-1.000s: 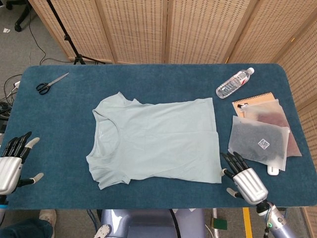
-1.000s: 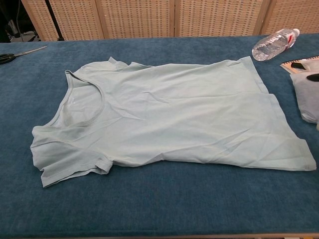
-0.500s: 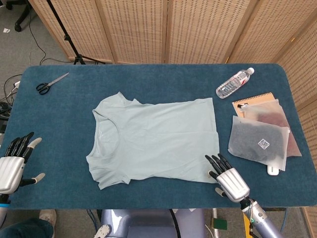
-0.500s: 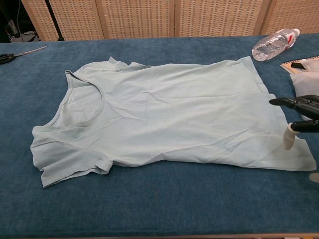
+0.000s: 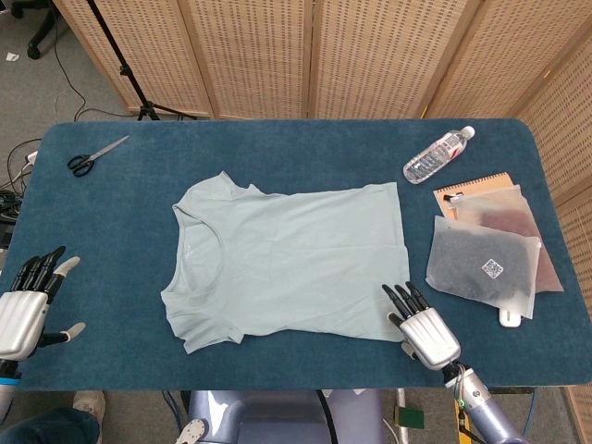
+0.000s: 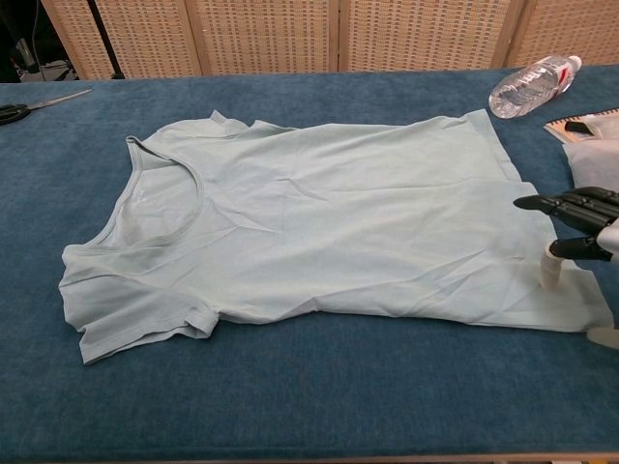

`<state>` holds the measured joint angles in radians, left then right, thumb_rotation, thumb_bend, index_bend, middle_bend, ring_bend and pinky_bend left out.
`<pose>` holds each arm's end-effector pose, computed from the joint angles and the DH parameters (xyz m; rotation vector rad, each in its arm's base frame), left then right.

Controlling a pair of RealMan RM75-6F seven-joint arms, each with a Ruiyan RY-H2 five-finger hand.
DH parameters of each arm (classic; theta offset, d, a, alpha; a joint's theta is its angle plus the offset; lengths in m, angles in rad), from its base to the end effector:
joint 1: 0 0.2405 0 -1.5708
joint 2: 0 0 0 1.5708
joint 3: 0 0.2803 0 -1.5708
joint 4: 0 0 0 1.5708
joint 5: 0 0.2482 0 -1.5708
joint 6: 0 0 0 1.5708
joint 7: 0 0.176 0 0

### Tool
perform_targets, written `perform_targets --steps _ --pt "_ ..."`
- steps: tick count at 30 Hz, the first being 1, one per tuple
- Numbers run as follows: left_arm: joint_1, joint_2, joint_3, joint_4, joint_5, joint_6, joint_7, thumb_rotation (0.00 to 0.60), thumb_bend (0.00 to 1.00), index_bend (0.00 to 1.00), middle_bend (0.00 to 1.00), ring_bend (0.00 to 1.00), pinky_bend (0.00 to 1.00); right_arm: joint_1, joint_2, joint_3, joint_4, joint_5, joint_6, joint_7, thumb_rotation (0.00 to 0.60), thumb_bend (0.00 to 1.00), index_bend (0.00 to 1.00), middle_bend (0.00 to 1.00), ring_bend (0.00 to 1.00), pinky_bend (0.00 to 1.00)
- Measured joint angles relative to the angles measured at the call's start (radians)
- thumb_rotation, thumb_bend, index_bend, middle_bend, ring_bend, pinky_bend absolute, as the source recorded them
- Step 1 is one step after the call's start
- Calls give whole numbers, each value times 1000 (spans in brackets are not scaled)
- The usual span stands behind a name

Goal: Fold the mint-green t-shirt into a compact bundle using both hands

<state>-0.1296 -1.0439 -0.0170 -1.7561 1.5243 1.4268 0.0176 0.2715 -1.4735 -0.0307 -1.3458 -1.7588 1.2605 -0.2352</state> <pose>-0.3141 0.2210 0.1291 -1.4752 -0.9714 -0.9342 -0.2911 -0.2423 -0.0335 1.9524 -0.6619 0.8672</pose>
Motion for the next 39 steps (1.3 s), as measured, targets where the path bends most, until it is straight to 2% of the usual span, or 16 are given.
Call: perform_targets --steps 6,12,20,26,39 --pt "1 0 0 -1 0 2 0 600 41 0 0 0 0 3 5 -5 7 8 -3 -38 600 219 428 0 0 0" --pt "1 -2 1 0 0 2 4 600 42 0 0 0 0 3 9 -15 21 9 3 -64 600 288 435 0 0 0" --pt "0 -4 0 0 -3 1 8 600 43 0 0 0 0 11 3 -25 44 10 0 -75 600 401 502 0 0 0" --pt "-2 -7 0 -1 -5 -3 14 600 42 0 0 0 0 16 -7 -30 64 7 5 -41 600 412 567 0 0 0" --pt "-4 -14 1 -1 -7 -8 28 600 44 0 0 0 0 29 -52 -42 159 -23 59 78 600 447 630 0 0 0"
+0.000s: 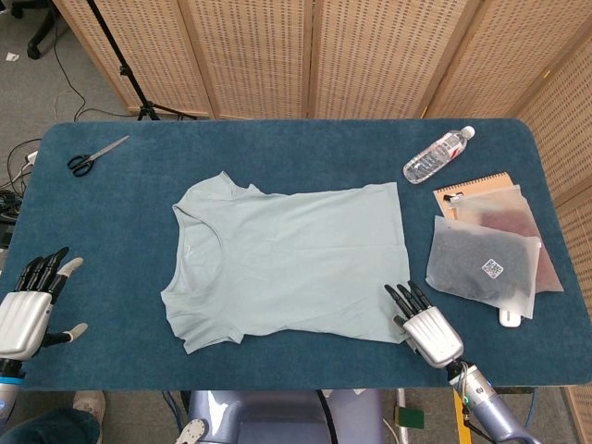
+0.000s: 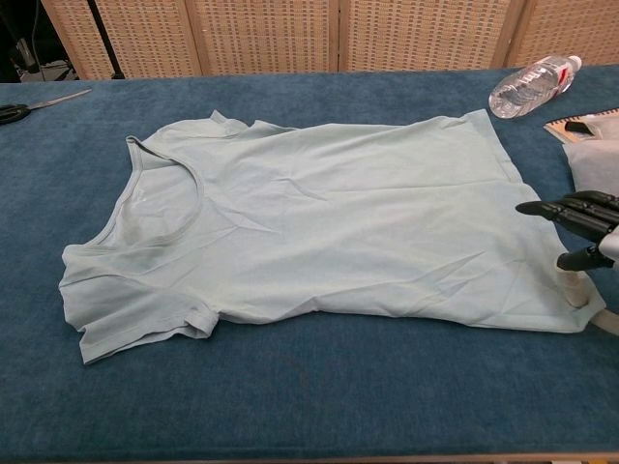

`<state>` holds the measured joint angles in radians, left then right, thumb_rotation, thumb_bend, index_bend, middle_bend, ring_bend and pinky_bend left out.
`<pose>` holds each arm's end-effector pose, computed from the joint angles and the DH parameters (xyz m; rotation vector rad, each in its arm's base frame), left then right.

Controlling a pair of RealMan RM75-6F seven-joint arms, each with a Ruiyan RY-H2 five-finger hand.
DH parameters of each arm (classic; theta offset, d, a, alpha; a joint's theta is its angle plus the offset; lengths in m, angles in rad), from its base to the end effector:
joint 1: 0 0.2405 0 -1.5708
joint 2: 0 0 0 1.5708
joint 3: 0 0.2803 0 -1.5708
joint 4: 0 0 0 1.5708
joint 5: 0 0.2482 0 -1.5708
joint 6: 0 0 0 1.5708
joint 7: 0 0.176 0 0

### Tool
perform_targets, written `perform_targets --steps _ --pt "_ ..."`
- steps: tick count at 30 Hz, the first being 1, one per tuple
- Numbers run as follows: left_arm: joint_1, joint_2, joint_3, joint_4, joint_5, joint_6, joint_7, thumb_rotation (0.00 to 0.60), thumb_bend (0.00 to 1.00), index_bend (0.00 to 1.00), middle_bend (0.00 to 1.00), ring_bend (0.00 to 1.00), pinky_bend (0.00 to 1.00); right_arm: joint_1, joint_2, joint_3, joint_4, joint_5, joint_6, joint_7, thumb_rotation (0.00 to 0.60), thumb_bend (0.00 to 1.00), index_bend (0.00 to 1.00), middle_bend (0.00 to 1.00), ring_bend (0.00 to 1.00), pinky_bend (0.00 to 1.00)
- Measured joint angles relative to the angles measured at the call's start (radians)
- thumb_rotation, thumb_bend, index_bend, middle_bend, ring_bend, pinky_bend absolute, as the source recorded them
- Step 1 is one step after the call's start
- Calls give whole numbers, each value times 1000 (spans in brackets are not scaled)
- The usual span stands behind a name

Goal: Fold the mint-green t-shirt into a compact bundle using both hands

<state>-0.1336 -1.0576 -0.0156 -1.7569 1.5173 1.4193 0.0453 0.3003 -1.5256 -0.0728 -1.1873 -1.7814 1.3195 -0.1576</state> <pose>-0.3132 0.2216 0.1233 -1.4837 -0.9674 -0.9188 -0.3099 -0.2484 -0.0386 1.9779 -0.6048 0.8747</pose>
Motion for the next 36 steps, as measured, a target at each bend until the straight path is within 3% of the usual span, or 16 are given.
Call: perform_targets --steps 8,12,22,28,36 --pt "-9 -35 7 61 67 15 2 600 75 0 0 0 0 5 -32 1 51 -2 31 68 600 466 640 0 0 0" --pt "-24 -70 20 135 136 21 -20 600 101 100 0 0 0 6 -33 -2 53 -7 47 82 600 466 642 0 0 0" --pt "-99 -227 98 508 378 49 -197 600 145 420 0 0 0 6 -18 -4 30 -4 63 88 600 466 644 0 0 0" --pt "-150 -352 139 703 506 110 -249 600 180 469 0 0 0 8 -6 -3 13 2 68 91 600 466 647 0 0 0" --pt "-188 -463 150 882 549 206 -285 600 180 557 0 0 0 9 5 -1 -2 8 72 93 600 466 648 0 0 0"
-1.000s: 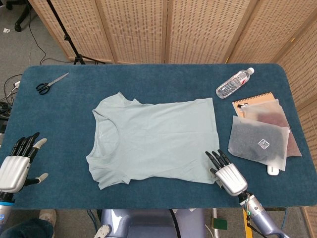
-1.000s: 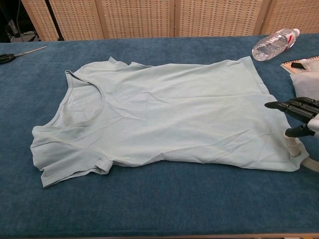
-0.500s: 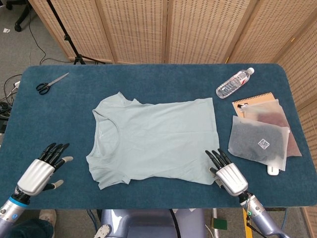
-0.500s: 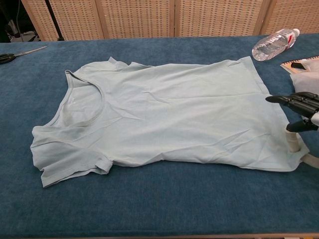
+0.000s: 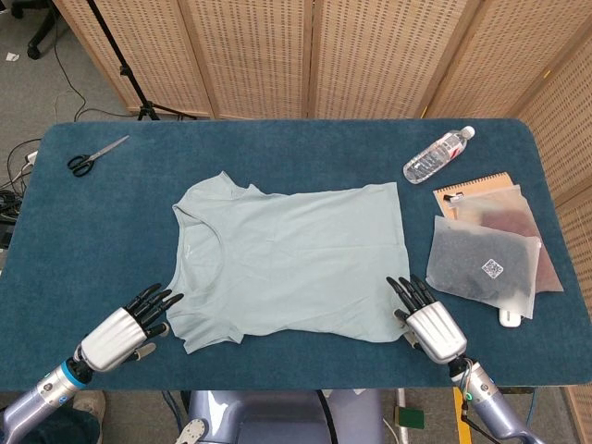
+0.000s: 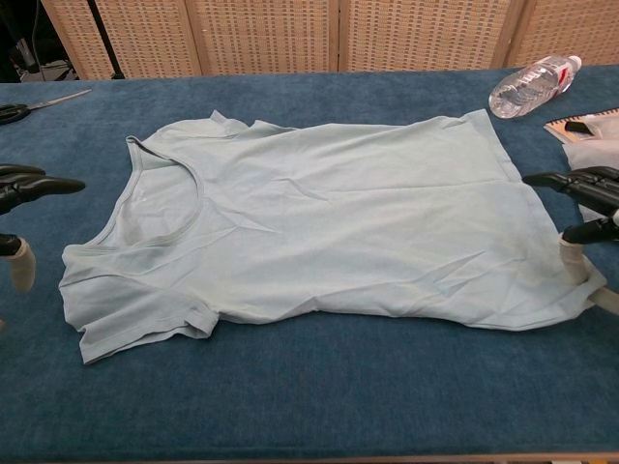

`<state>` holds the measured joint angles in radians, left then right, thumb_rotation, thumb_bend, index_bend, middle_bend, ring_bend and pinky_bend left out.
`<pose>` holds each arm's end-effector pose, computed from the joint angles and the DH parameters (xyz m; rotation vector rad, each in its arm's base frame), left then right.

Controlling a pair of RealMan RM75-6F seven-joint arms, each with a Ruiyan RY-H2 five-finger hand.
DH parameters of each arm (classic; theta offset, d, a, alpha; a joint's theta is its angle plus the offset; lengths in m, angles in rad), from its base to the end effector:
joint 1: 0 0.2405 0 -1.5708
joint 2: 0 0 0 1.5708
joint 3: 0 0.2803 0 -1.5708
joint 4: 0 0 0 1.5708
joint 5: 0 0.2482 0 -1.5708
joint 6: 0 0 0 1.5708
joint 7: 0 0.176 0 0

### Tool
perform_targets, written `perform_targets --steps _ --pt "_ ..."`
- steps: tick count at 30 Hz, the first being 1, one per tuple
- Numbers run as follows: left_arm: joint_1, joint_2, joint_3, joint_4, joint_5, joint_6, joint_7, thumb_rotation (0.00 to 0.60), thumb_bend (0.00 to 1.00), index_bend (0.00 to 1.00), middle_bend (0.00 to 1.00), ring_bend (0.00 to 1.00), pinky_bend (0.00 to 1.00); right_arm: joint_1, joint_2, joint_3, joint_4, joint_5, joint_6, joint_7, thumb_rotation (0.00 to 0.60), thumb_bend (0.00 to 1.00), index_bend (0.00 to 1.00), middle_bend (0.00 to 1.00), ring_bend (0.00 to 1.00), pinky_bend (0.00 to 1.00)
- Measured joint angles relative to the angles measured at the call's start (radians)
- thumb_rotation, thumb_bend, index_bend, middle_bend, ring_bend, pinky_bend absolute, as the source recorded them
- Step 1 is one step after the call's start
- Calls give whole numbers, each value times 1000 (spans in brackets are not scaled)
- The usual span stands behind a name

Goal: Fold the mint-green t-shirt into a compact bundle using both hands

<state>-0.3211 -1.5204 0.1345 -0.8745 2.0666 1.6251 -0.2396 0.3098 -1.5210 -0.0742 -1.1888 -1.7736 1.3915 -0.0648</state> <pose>-0.3238 0.2357 0.0041 -2.1540 -0.4912 -1.1974 -0.3030 -0.2534 -0.0259 1.9152 -0.6565 0.9927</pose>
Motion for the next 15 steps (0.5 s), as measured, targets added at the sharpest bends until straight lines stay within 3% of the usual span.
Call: perform_targets --steps 15 --pt "-44 -227 5 384 -36 89 -164 600 171 556 0 0 0 5 5 -4 -3 9 -14 -3 600 466 650 0 0 0"
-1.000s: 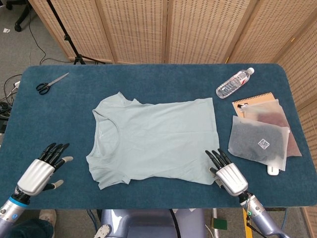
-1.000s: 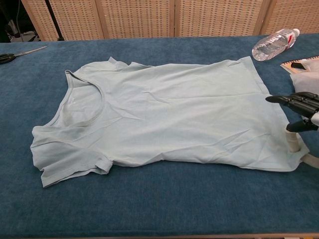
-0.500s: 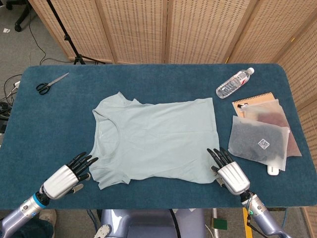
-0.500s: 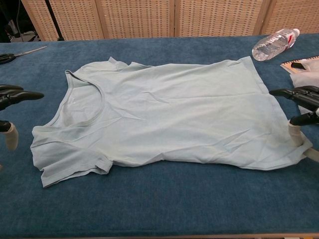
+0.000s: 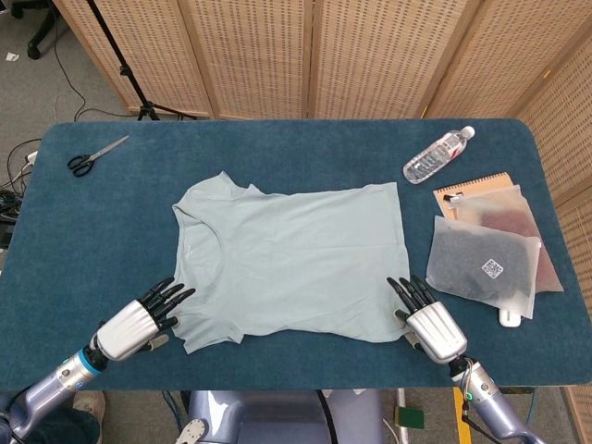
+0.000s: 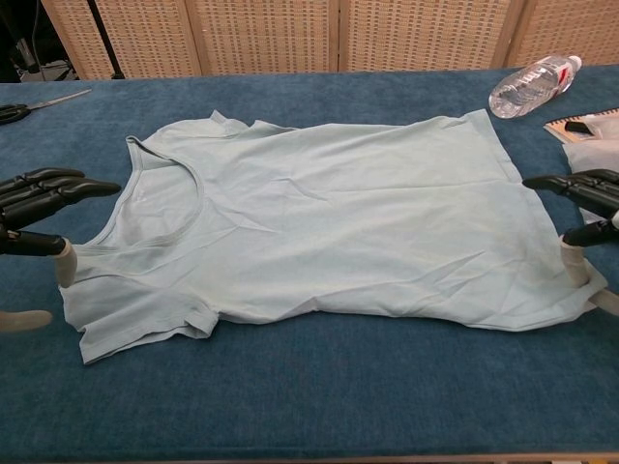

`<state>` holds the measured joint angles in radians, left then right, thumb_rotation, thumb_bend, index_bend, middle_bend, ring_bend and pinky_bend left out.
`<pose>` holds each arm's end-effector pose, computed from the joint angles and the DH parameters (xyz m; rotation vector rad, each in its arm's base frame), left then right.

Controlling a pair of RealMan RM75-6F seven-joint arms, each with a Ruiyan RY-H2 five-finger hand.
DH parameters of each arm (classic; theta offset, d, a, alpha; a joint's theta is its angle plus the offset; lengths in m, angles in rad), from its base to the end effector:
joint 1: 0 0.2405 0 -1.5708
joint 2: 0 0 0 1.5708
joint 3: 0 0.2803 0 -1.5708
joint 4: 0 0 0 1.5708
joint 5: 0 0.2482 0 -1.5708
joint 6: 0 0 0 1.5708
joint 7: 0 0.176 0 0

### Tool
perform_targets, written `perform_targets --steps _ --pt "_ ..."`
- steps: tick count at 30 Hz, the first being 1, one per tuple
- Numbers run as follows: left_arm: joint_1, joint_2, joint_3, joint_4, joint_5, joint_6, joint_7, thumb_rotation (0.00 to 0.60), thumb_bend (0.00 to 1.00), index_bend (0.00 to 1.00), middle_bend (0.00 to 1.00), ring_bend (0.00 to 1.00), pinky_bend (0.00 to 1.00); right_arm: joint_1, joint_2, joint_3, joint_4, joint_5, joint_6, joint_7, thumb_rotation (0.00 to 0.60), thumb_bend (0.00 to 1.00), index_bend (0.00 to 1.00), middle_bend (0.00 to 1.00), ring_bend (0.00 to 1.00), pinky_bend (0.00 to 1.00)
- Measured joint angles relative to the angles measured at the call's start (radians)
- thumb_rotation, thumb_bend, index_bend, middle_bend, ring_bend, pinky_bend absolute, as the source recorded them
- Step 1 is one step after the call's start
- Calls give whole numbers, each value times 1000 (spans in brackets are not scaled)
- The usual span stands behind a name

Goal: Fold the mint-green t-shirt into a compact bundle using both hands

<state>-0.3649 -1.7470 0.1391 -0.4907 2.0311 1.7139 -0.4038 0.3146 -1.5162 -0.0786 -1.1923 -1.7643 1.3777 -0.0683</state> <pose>-0.3270 0.2646 -0.0271 -2.1640 -0.4405 -1.2667 -0.3050 -0.2543 -0.0265 1.9234 -0.6629 0.9740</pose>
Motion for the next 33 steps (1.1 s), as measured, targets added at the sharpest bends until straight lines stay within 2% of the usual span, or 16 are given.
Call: perform_targets --steps 7,13,25,33 --pt "-12 -80 16 107 -31 -3 -47 600 171 556 0 0 0 2 3 -1 1 3 -2 2 600 466 650 0 0 0" --pt "-21 -114 28 145 -54 -4 -58 600 172 556 0 0 0 2 4 -1 -2 4 0 0 600 466 650 0 0 0" --pt "-14 -117 63 191 -76 15 -70 600 175 556 0 0 0 2 10 2 -11 13 -2 -1 600 466 650 0 0 0" --pt "-12 -124 77 207 -94 -7 -70 600 205 556 0 0 0 2 11 3 -14 16 -1 -4 600 466 650 0 0 0"
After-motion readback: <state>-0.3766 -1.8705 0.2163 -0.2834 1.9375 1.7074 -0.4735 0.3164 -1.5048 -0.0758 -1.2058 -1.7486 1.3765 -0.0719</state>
